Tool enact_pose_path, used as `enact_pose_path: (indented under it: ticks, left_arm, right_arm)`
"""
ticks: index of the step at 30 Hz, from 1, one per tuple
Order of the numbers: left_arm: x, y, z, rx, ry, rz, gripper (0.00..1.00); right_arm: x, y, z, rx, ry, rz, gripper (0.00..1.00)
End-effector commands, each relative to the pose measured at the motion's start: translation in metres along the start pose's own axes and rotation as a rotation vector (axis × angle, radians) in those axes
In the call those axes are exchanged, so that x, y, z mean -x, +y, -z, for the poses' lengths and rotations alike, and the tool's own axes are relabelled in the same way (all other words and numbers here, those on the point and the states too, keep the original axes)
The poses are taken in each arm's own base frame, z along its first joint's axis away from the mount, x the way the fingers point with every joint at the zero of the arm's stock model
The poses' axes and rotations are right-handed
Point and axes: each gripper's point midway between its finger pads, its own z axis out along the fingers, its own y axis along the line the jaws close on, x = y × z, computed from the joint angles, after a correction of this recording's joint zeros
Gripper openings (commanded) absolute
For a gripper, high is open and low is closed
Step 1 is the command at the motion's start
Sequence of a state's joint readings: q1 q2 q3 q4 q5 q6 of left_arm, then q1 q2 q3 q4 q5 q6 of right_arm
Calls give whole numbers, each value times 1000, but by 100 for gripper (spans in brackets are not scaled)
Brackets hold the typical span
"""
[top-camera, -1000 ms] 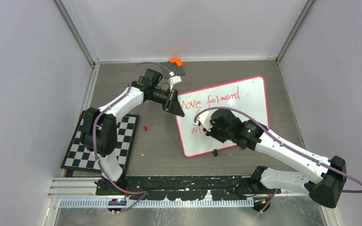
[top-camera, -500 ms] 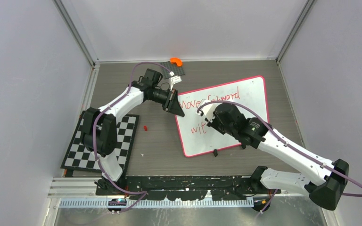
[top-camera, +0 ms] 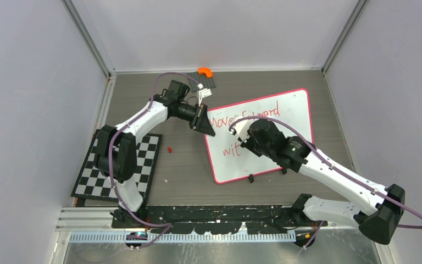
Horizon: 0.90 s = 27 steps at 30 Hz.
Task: Write a sentence on the whiteboard
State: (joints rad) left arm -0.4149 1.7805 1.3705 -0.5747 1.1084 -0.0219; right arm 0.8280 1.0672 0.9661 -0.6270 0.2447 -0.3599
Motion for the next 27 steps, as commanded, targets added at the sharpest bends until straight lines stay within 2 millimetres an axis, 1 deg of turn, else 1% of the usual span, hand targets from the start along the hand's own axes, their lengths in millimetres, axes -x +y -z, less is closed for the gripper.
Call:
enact_pose_path:
  ticks: [1,8,17,20,24,27]
  left_arm:
    - [1,6,-4,22,12,30,0]
    - [1,7,-5,25,13,32,0]
    - [1,8,-6,24,15,37,0]
    - [2,8,-6,24,15,37,0]
    - [2,8,-7,25,17,38,0]
    - [2,7,-7,25,17,33,0]
  right_arm:
    - [-10,10,-1,44,30,-10,0]
    - [-30,26,1,112,78,-5,0]
    - [-48,49,1,228,134,16,0]
    - [-44,48,2,227,121,13,0]
    - [-24,44,9,220,38,-14,0]
    - [-13,34,12,180,2,-24,0]
